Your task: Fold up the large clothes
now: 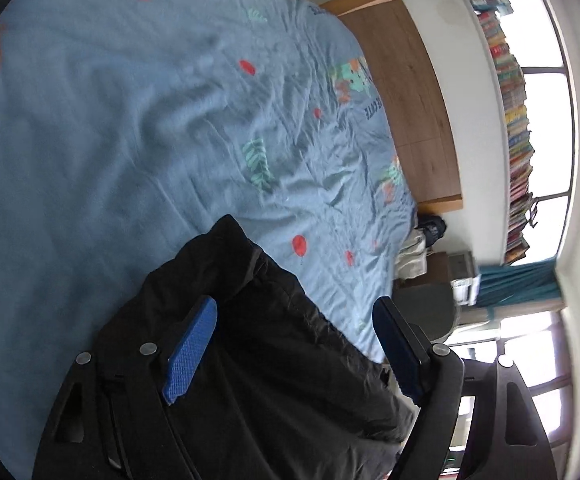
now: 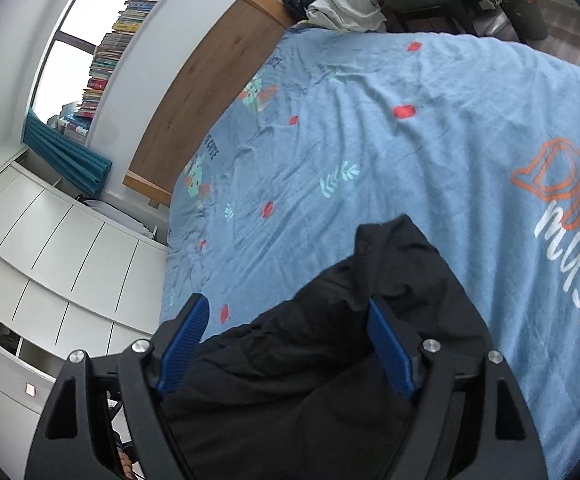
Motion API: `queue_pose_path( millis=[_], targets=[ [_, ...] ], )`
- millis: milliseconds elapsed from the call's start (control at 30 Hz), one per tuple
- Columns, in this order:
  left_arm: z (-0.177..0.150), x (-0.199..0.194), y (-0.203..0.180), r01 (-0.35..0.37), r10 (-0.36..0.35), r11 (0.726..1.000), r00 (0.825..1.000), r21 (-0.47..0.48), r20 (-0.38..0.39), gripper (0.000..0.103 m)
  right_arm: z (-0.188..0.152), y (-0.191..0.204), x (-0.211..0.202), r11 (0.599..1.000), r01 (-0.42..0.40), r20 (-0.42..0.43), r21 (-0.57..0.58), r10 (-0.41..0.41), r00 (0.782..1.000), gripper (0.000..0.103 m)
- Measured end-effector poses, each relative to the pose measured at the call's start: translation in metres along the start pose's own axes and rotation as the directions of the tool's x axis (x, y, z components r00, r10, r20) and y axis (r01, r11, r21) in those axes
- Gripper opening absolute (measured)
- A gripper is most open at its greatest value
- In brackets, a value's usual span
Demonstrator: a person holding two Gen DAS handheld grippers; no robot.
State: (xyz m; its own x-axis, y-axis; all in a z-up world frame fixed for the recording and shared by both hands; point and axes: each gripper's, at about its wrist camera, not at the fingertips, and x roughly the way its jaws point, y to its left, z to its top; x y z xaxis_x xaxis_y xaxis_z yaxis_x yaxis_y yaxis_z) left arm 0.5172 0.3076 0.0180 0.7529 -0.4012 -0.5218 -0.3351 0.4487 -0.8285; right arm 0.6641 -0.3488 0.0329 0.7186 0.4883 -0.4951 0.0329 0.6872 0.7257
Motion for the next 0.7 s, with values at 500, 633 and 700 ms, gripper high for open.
queue_pose_path(
  millis=[500, 633, 700],
  targets=[
    [-0.142, 0.008, -0.073, -0.181, 0.219, 0.837, 0.976, 0.516, -0.013, 0.079, -0.127, 0.103, -0.049, 0.888, 0.009, -0.064, -0.46, -0.043, 0.997, 0.079],
    [-0.172, 0.038, -0.092, -0.197, 0.251, 0.753, 0.968, 0.628, 0.002, 0.079, -0.159, 0.109, -0.024, 0.861, 0.001, -0.086, -0.509, -0.053, 0.995, 0.079],
    [-0.178, 0.058, -0.098, -0.207, 0.272, 0.72, 0.962, 0.662, 0.006, 0.079, -0.17, 0.111, -0.008, 0.846, 0.011, -0.096, -0.533, -0.073, 0.993, 0.079]
  ],
)
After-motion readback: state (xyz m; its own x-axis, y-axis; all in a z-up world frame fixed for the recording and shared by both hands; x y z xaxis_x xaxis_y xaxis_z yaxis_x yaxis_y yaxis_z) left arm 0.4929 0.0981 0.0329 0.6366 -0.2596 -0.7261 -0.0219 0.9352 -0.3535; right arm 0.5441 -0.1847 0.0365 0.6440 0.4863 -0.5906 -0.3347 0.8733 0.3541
